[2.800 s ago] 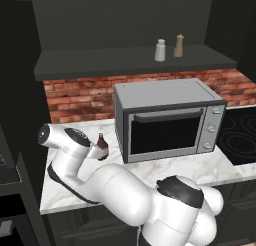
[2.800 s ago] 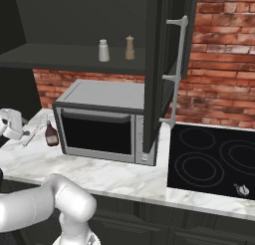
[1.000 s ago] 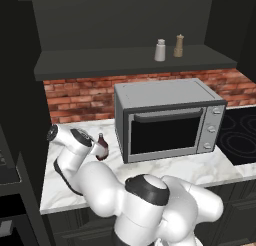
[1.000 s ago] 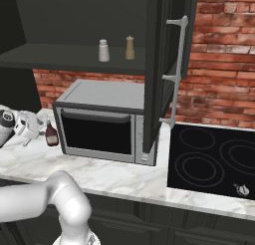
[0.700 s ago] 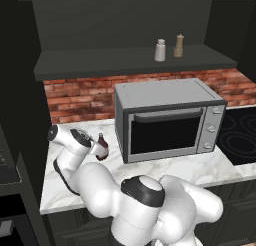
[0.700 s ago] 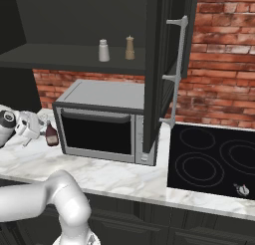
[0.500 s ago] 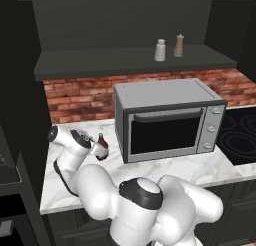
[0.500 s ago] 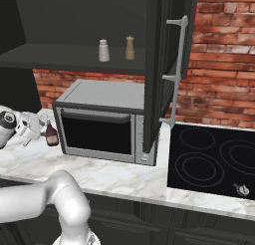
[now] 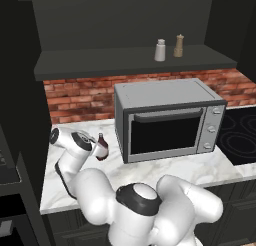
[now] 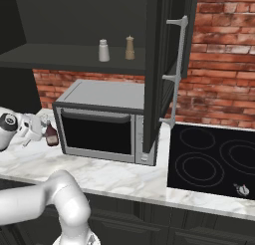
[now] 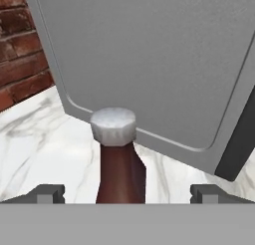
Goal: There are various items on the counter. Only move the condiments/shakers into the cabinet.
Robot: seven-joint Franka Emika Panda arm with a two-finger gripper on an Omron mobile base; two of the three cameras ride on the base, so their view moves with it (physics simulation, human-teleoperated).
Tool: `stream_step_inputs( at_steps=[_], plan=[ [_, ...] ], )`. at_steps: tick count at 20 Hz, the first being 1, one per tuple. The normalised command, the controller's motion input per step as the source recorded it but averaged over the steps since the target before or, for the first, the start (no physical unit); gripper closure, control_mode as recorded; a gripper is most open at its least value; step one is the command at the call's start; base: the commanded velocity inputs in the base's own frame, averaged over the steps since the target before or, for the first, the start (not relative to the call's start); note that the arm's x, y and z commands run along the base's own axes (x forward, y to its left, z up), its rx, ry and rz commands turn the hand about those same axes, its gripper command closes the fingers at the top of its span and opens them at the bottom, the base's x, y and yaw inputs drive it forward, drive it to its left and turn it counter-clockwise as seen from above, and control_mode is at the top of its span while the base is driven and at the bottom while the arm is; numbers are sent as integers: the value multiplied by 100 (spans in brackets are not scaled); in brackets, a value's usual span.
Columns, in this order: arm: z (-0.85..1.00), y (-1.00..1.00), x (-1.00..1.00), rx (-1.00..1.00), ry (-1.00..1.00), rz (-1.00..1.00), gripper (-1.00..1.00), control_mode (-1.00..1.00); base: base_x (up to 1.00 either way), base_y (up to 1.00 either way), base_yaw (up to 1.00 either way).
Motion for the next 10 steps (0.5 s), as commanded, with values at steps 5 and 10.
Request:
stream_step_inputs(
  at_steps=[5,10],
  plan=[
    [-1,-3,2,-2,0,0,-100,-100,0,0,0],
    [-4,0,5,0,1,0,-100,-100,0,0,0]
  ],
)
